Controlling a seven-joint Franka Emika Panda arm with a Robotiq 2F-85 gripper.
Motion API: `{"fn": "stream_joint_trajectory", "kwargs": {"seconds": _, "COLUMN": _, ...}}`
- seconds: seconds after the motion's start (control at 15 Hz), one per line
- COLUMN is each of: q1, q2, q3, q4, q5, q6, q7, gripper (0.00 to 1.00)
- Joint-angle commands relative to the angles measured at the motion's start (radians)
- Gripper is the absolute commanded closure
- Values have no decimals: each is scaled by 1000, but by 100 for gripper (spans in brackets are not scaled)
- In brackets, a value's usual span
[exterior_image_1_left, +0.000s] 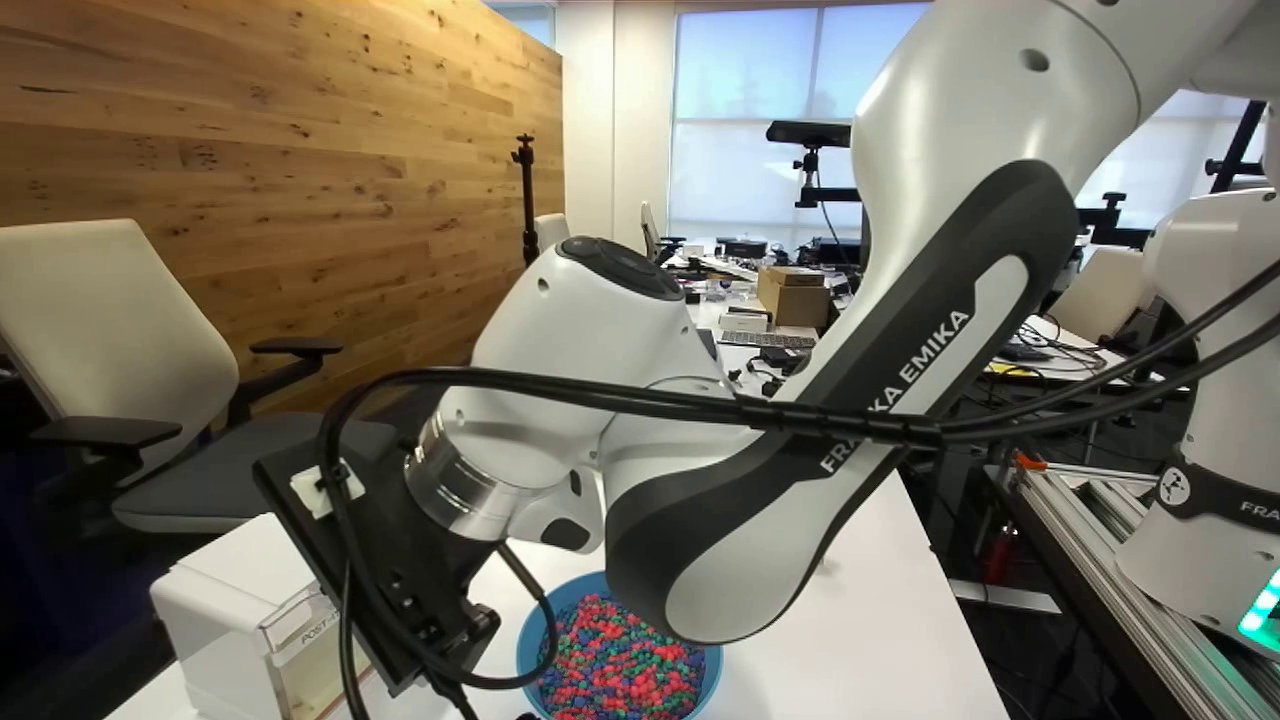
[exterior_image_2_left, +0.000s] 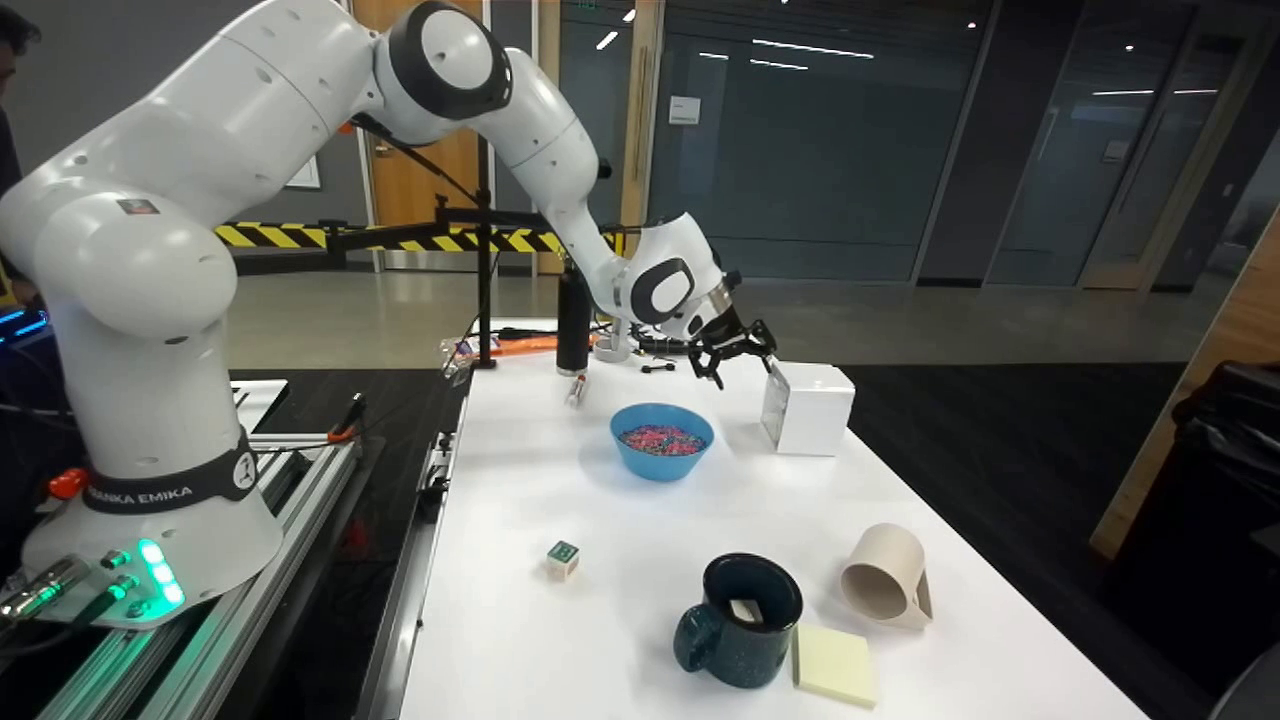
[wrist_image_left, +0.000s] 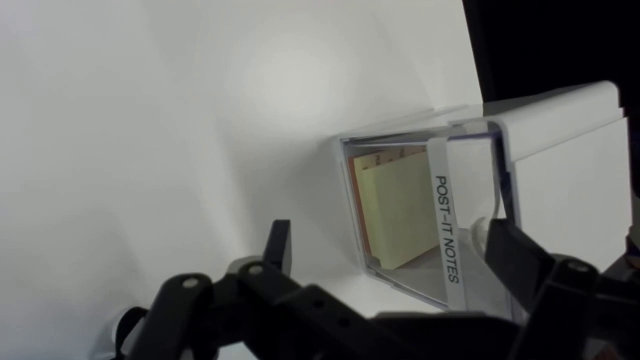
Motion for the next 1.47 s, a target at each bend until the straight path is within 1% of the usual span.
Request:
{"fn": "stream_joint_trajectory", "kwargs": {"seconds": 0.0, "q1": -38, "q2": 9, "q3": 39, "q4": 26, "q5": 1, "q6": 27, "q7": -24, "gripper": 0}}
{"fn": "stream_joint_trajectory", "kwargs": {"seconds": 0.27, "q1": -105, "q2": 33, "q3": 101, "q4": 61, "q5": 3, "q6": 50, "q7": -63, "gripper": 0}}
{"fn": "stream_joint_trajectory", "kwargs": {"seconds": 0.47, "q1": -149, "q2": 46, "q3": 133, "q4": 78, "q5": 8, "q6": 66, "q7": -99, "gripper": 0}}
{"fn": "stream_joint_trajectory", "kwargs": {"seconds": 0.67, "q1": -181, "q2": 55, "q3": 165, "q4": 96, "q5": 15, "q6": 69, "q7": -128, "gripper": 0}}
{"fn": "stream_joint_trajectory", "kwargs": {"seconds": 0.87, "q1": -197, "q2": 58, "q3": 188, "q4": 105, "q5": 21, "q6": 60, "q7": -141, "gripper": 1}}
{"fn": "stream_joint_trajectory", "kwargs": {"seconds": 0.93, "q1": -198, "q2": 58, "q3": 192, "q4": 106, "q5": 23, "q6": 61, "q7": -141, "gripper": 26}}
{"fn": "stream_joint_trajectory", "kwargs": {"seconds": 1.0, "q1": -201, "q2": 58, "q3": 197, "q4": 106, "q5": 24, "q6": 61, "q7": -141, "gripper": 26}}
{"fn": "stream_joint_trajectory", "kwargs": {"seconds": 1.07, "q1": -201, "q2": 57, "q3": 199, "q4": 108, "q5": 24, "q6": 61, "q7": -142, "gripper": 32}}
{"fn": "stream_joint_trajectory", "kwargs": {"seconds": 1.4, "q1": -202, "q2": 64, "q3": 207, "q4": 110, "q5": 23, "q6": 56, "q7": -144, "gripper": 68}}
